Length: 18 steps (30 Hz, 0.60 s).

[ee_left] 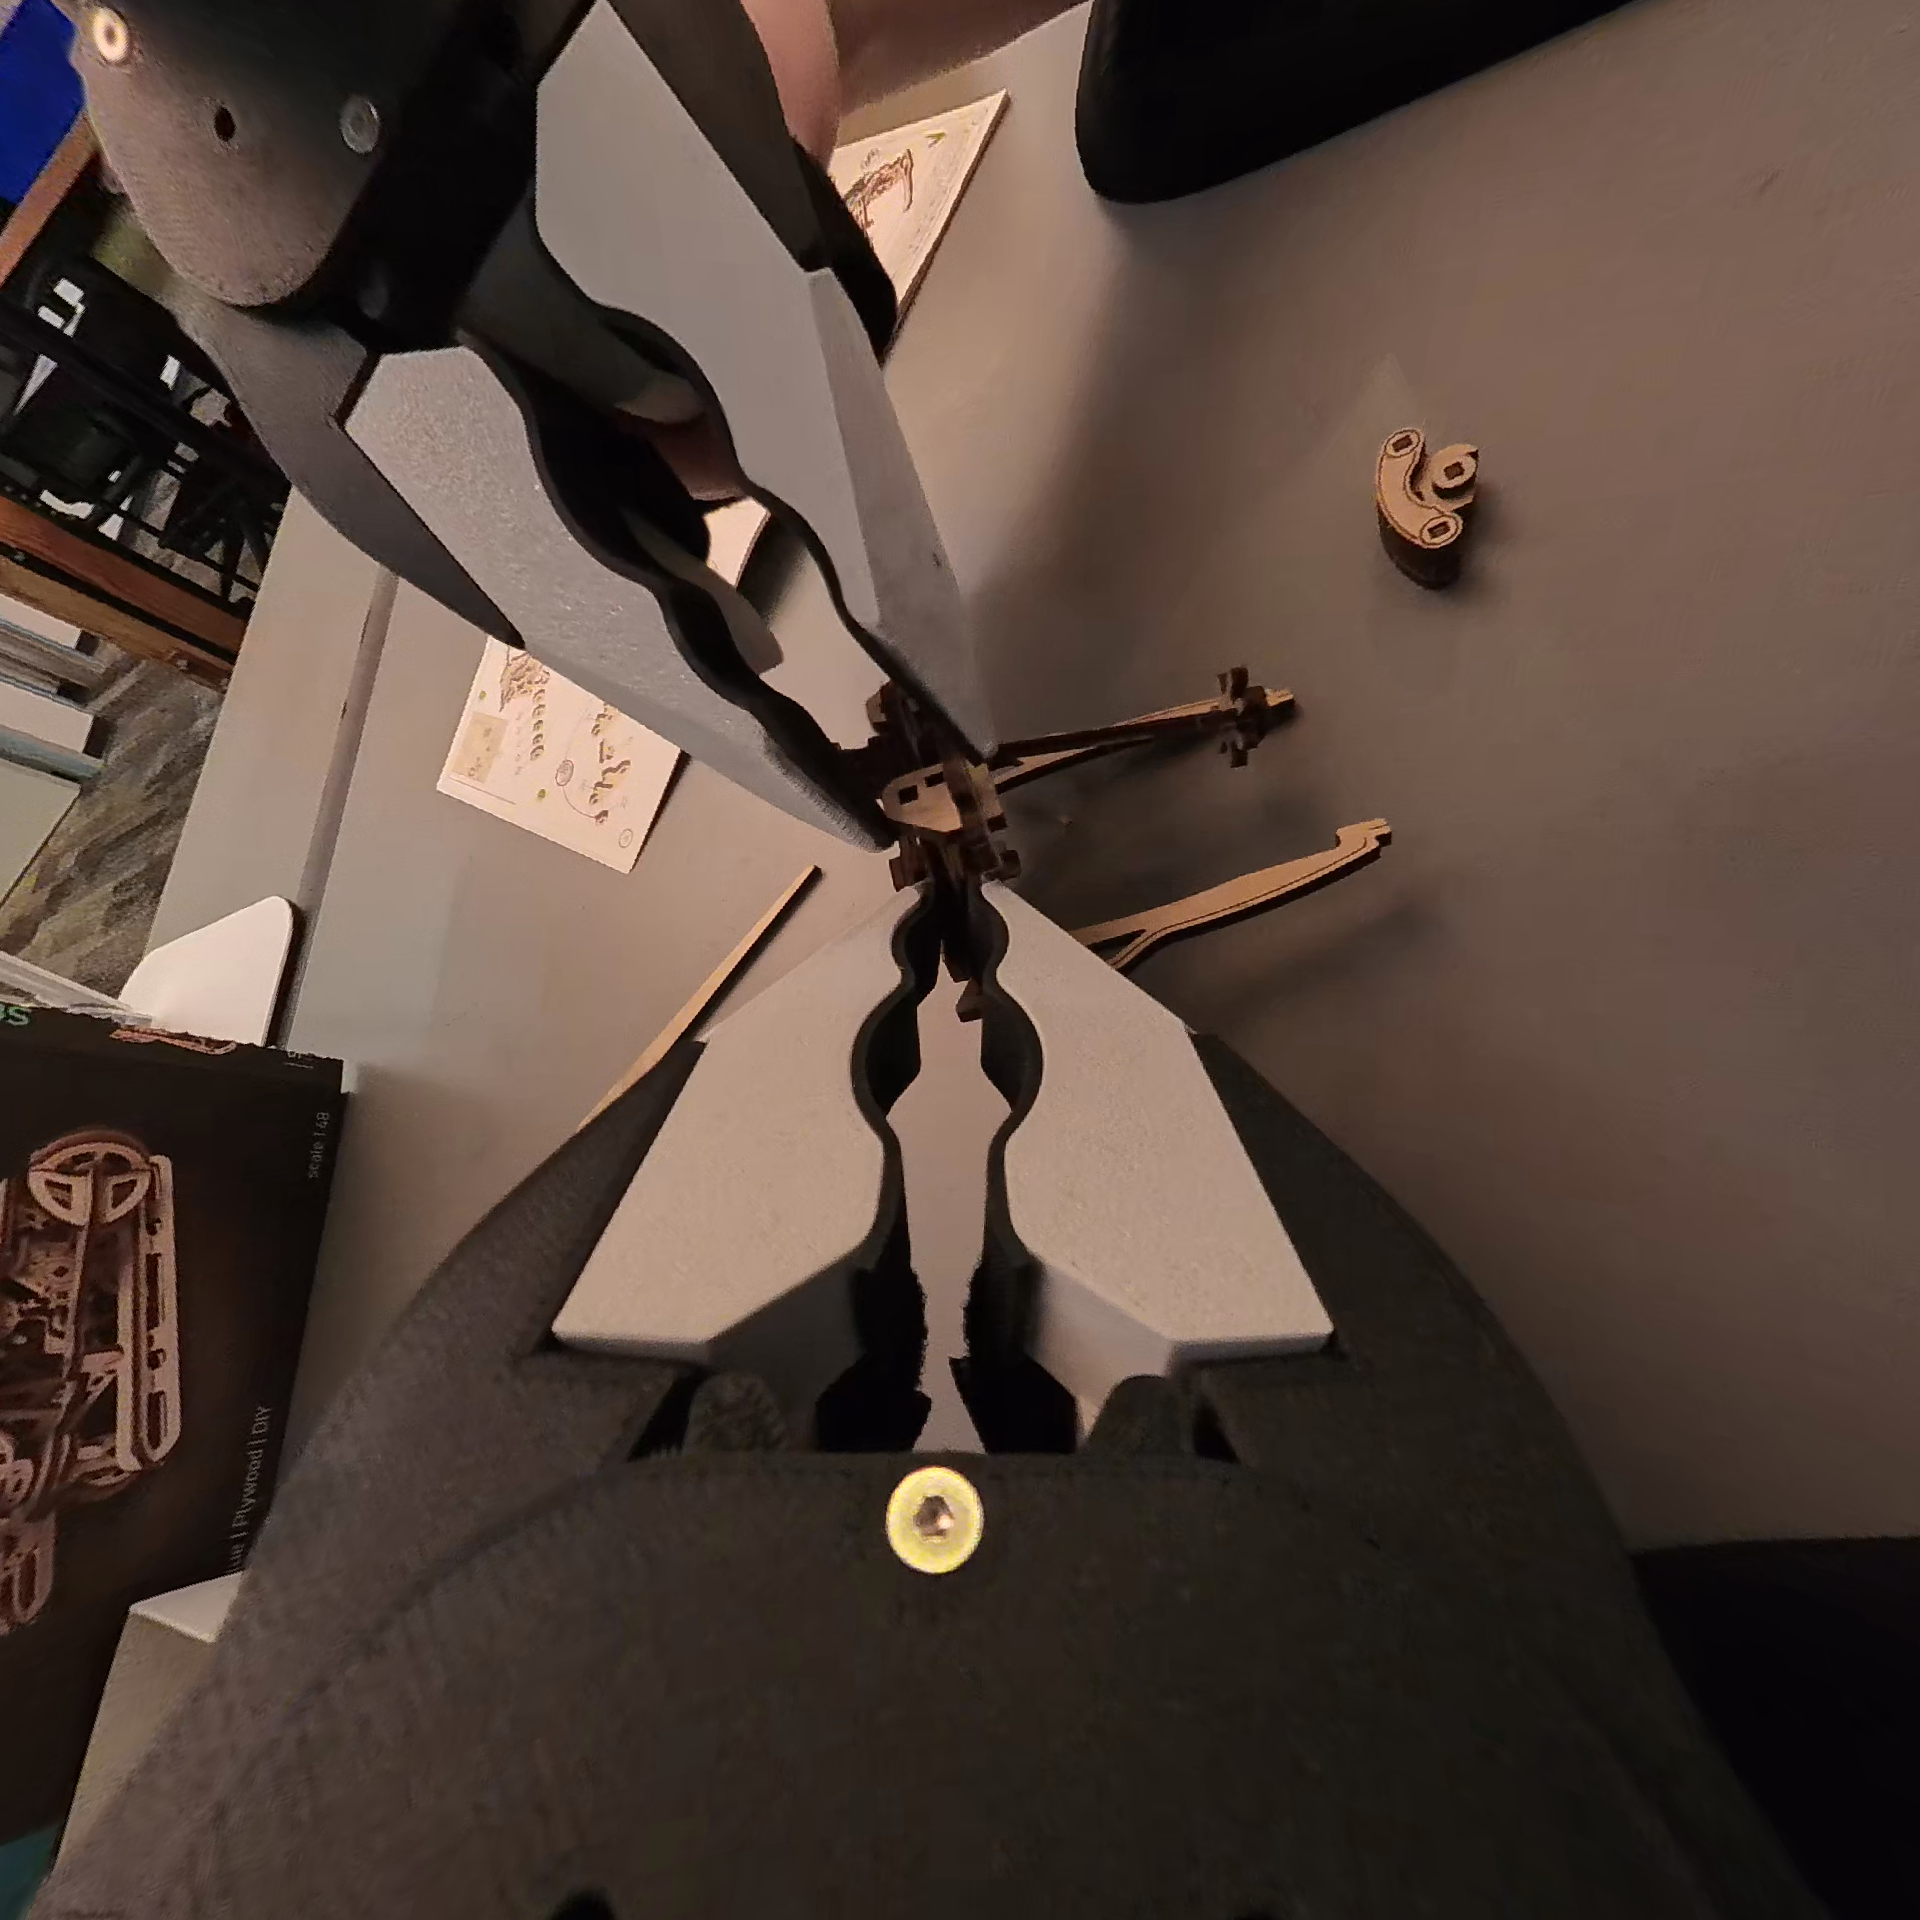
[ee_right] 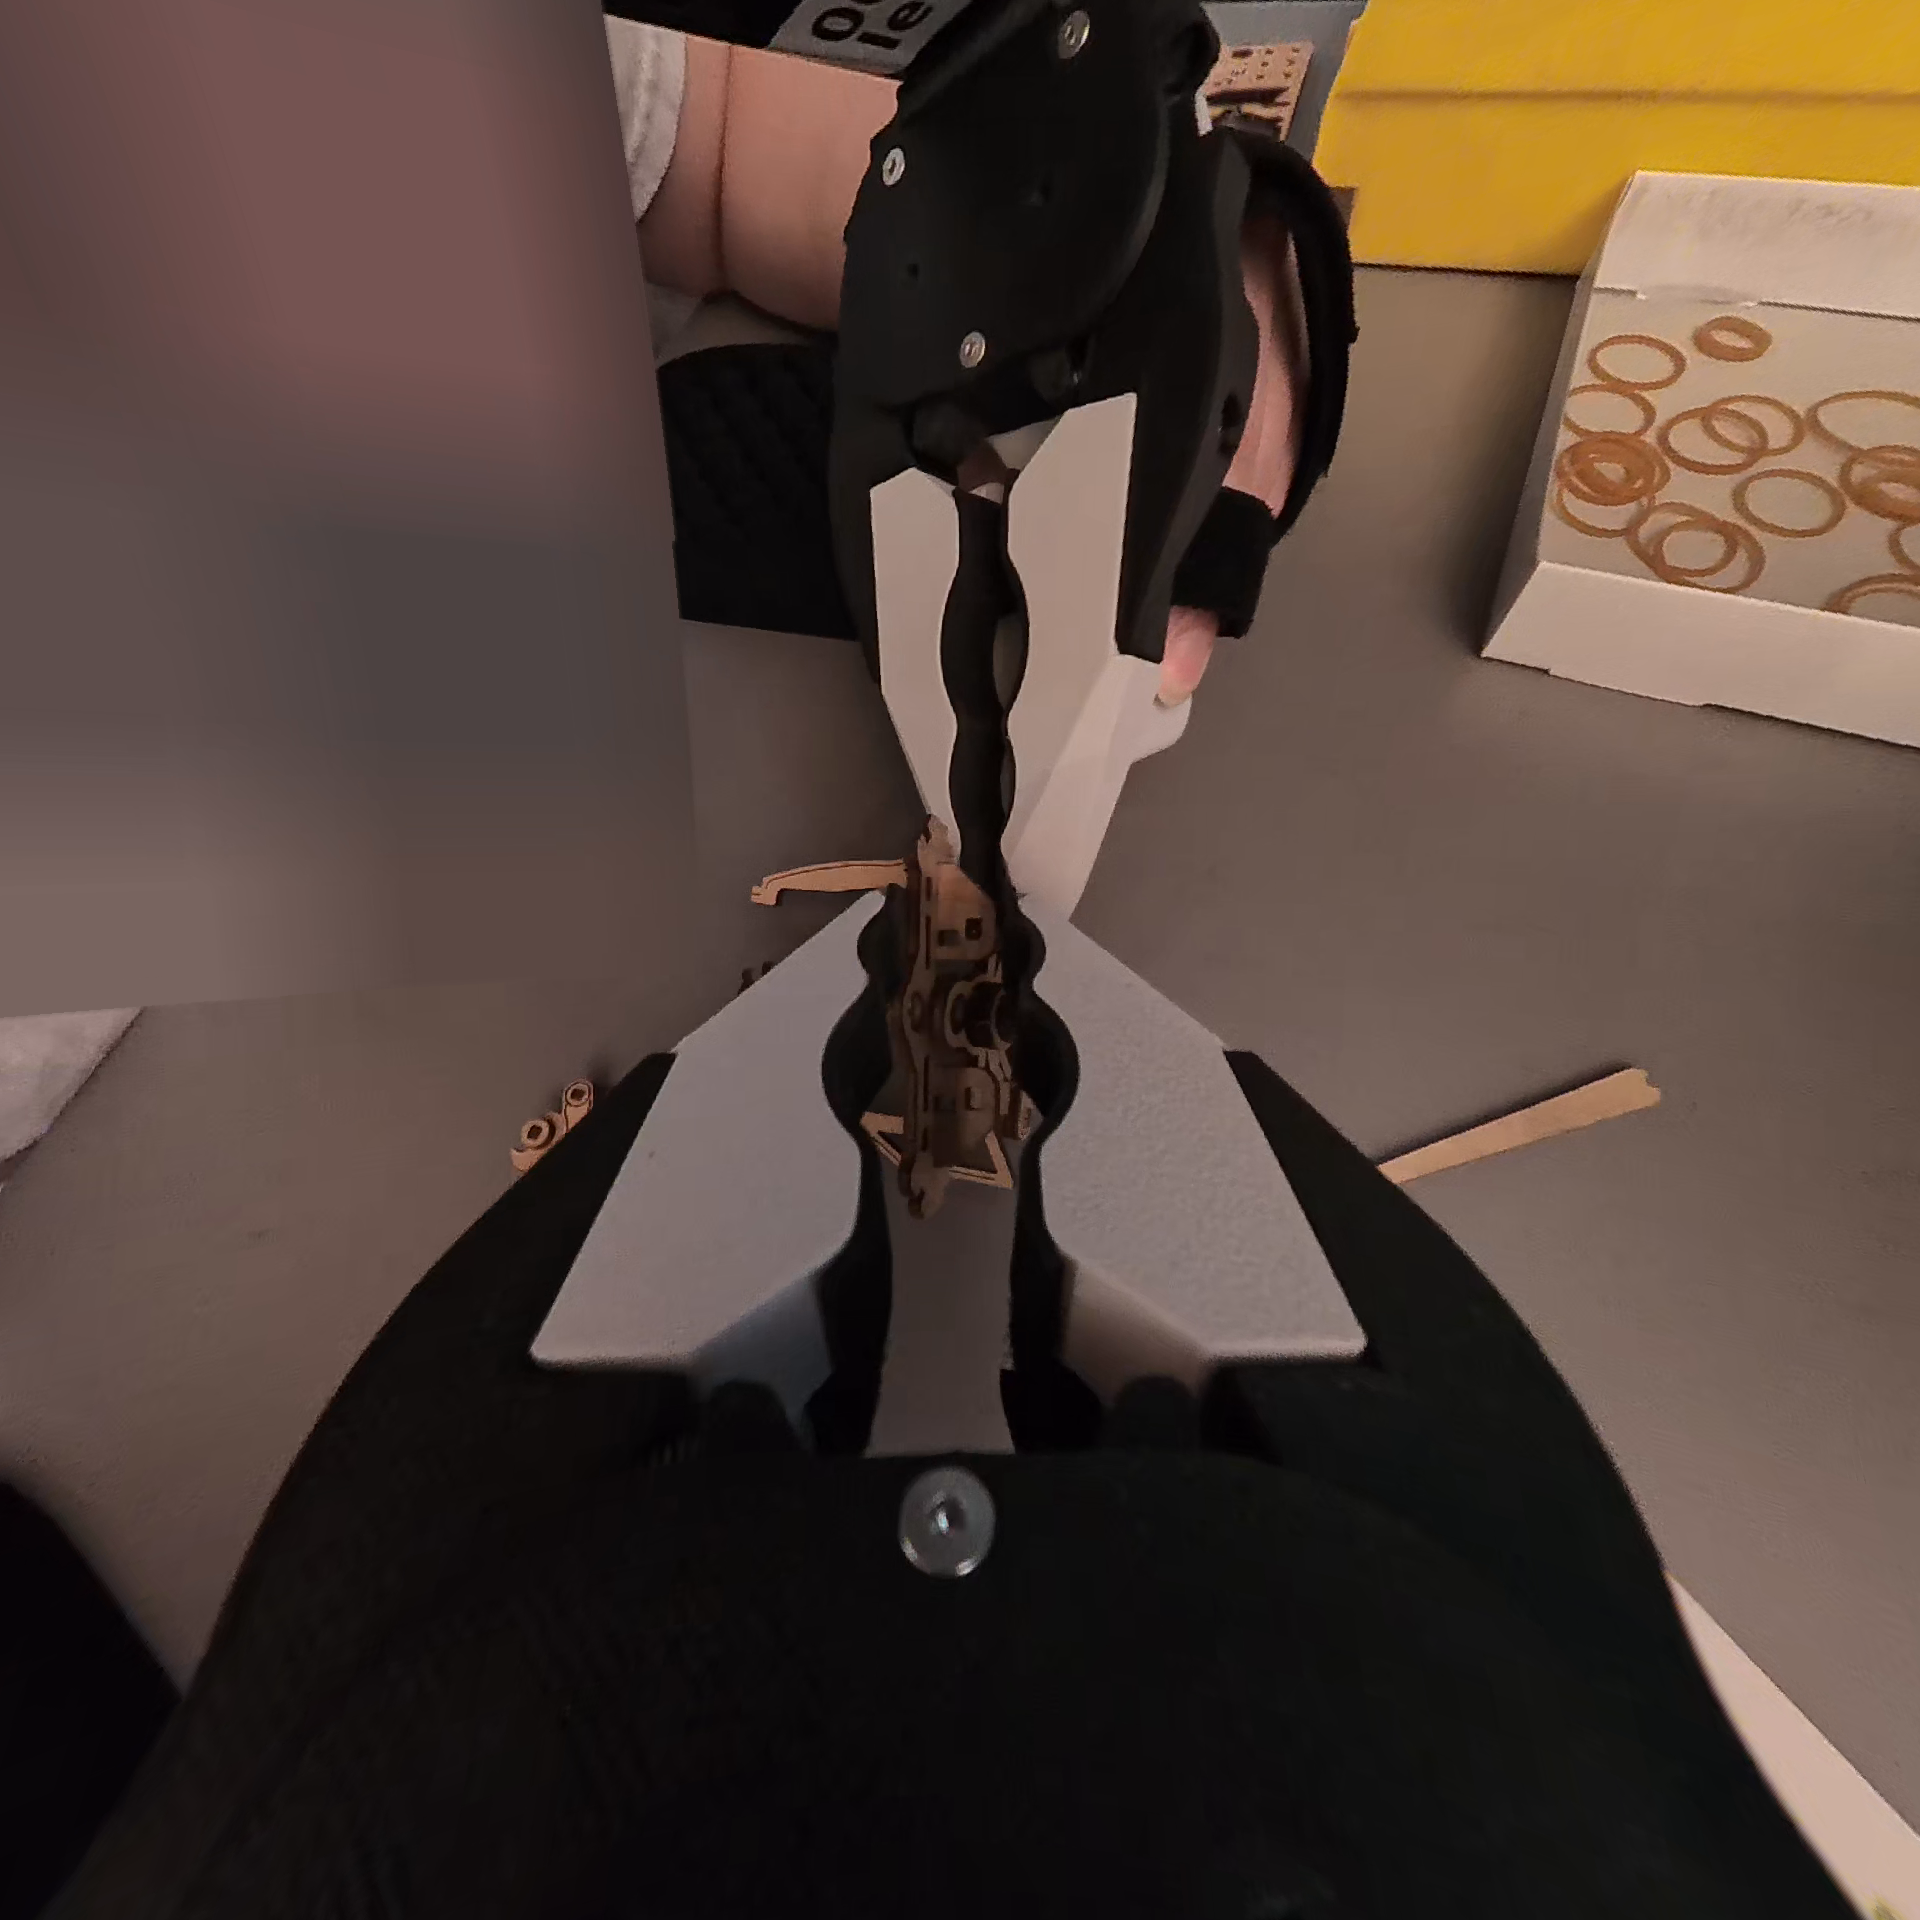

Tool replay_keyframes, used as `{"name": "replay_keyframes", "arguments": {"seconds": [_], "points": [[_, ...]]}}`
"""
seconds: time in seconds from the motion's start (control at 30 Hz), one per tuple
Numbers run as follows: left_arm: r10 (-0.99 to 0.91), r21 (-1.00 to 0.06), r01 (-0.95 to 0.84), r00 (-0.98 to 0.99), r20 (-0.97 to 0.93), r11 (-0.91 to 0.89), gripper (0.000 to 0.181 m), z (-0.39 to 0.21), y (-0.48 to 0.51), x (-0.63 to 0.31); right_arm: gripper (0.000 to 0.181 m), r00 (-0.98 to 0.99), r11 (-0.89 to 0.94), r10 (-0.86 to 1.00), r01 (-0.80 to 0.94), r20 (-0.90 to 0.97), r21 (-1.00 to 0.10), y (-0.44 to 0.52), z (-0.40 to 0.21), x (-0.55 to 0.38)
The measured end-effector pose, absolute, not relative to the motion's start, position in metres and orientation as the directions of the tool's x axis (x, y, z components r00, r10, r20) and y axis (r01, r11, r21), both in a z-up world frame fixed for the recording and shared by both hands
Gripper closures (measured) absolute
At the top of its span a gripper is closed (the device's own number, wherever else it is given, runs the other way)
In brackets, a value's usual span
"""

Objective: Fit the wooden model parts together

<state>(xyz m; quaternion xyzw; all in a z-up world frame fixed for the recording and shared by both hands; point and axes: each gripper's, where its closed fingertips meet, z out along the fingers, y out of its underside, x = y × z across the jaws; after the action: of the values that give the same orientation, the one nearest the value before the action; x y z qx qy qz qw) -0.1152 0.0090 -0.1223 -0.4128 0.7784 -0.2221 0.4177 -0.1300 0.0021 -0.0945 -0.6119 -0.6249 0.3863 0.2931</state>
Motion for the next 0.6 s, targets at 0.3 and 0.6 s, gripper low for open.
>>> {"name": "replay_keyframes", "arguments": {"seconds": [0.3, 0.6], "points": [[-0.823, -0.690, -0.448, -0.312, -0.475, 0.568, 0.179, -0.1224, 0.0086, -0.1150, 0.166, -0.061, -0.098, 0.987, 0.506, -0.149, -0.857, 0.0023, -0.0940, -0.1301], [-0.842, -0.712, -0.449, -0.305, -0.445, 0.539, 0.179, -0.1224, 0.0088, -0.1145, 0.166, -0.049, -0.120, 0.985, 0.487, -0.165, -0.865, 0.0025, -0.0946, -0.1298]]}}
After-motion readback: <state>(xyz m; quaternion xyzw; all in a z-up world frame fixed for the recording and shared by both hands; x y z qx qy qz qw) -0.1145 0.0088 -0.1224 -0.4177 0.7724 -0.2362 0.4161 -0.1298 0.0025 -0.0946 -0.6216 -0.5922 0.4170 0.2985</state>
